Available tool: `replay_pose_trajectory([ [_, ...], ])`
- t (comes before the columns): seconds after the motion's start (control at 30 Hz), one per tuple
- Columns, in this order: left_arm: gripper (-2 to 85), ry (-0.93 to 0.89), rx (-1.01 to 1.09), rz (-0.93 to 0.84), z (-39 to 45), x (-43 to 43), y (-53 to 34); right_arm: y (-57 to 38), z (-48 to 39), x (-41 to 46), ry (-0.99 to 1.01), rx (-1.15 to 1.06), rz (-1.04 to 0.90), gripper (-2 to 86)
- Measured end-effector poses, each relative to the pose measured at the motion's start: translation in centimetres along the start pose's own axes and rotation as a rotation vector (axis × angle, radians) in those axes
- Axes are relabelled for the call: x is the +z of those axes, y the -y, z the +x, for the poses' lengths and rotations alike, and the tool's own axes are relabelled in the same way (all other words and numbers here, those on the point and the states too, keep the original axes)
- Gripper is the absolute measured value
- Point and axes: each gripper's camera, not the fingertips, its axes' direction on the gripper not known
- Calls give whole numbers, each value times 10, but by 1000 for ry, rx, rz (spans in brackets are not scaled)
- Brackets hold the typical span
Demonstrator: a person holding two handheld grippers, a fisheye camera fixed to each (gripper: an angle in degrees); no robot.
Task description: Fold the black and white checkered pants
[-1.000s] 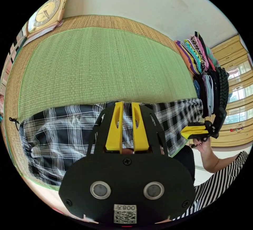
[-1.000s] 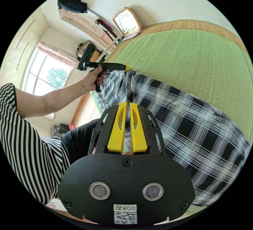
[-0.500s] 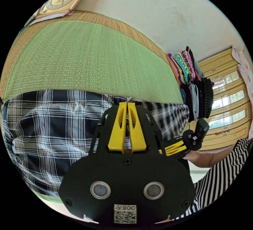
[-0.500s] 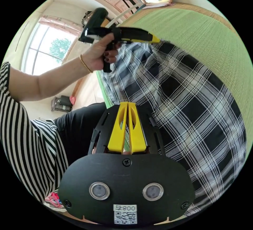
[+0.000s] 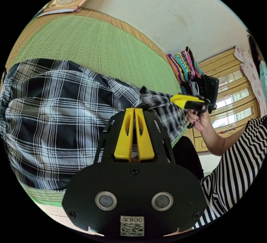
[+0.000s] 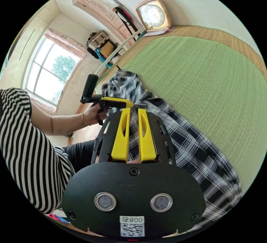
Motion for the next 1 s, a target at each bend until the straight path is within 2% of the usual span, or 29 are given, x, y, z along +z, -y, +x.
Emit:
replay_pose_trajectory([
  [0.17, 3, -1, 7, -18, -21, -2, -11, 59, 24, 32, 5, 33, -92, 57],
  [0.5, 2, -25, -2, -18, -53, -8, -26, 86, 44, 69, 169, 179, -203, 67],
  [0.63, 2, -28, 9, -20, -61, -8, -27, 91, 59, 73, 291, 271, -153, 38],
  [0.8, 2, -53, 6, 15, -71, -19, -27, 97, 57, 70, 305, 284, -113, 7],
  [0.93, 2, 52, -78, 137, -96, -51, -24, 112, 44, 42, 253, 229, 0, 2],
  [1.0, 2, 158, -135, 135, -108, -60, -25, 123, 36, 29, 210, 189, 29, 1],
])
